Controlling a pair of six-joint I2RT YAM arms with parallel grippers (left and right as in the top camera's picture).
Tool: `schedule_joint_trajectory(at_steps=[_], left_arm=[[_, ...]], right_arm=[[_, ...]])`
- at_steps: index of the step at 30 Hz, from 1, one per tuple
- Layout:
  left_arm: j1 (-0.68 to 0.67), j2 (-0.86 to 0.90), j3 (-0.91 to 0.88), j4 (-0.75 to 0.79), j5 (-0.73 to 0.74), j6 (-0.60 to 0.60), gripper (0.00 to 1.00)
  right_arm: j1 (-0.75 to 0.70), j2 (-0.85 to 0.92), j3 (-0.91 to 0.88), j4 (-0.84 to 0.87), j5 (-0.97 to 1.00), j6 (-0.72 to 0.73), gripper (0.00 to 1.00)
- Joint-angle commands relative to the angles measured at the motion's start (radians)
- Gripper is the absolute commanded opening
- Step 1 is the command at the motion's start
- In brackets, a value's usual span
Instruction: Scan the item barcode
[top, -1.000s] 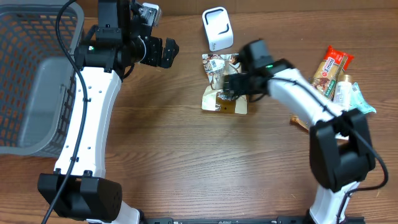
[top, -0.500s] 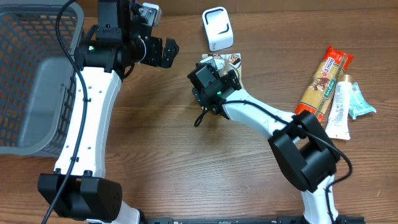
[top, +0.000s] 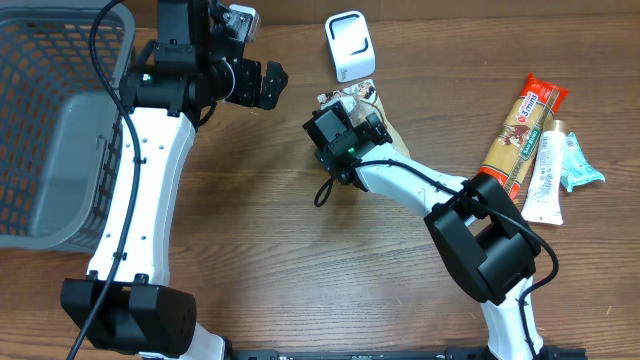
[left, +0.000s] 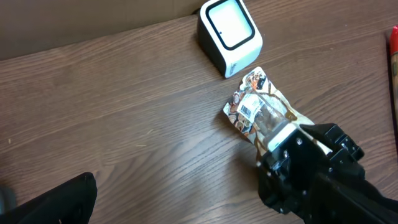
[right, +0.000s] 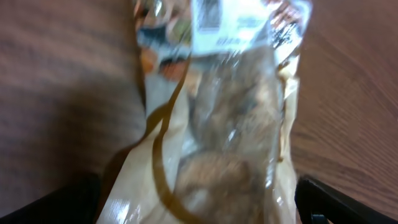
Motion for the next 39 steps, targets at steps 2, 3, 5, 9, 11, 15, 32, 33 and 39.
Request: schedule_joint_trajectory(at_steps=[2,3,5,9,11,15,32,33,39], left_arm=[[-0.007,-0.015,0.009,0.002,0.002,0.019,1.00],[-0.007,-0.015,0.009,0.002,0.002,0.019,1.00],[-0.007,-0.015,0.009,0.002,0.002,0.019,1.00],[-0.007,-0.015,0.009,0.002,0.002,0.019,1.00],[-0.007,-0.015,0.009,0.002,0.002,0.019,1.00],[-0.007,-0.015,0.009,0.002,0.002,0.019,1.00],[-0.007,-0.015,0.009,0.002,0.002,0.019,1.00],[-0.007,-0.015,0.009,0.002,0.002,0.019,1.00],[-0.007,-0.015,0.009,0.002,0.002,0.019,1.00]], right_arm=[[0.004,0.011,0.006,-0.032,-0.047,-0.080,1.00],[0.004,0.012,0.006,-0.035,-0.038,-0.090,1.00],[0.000,0.016,0.006,-0.036,-0.013,-0.106,1.00],[-0.028,0.031,0.005,-0.041,0.008,-0.141,0.99],[-0.059,0.053,0.004,-0.052,0.008,-0.159,0.89],[-0.092,0.077,0.004,-0.076,0.008,-0.177,0.58],[-0.101,-0.031,0.009,-0.129,-0.115,-0.070,0.04],[-0.104,-0.047,0.009,-0.135,-0.142,-0.071,0.04],[-0.106,-0.105,0.009,-0.153,-0.248,-0.135,0.52]])
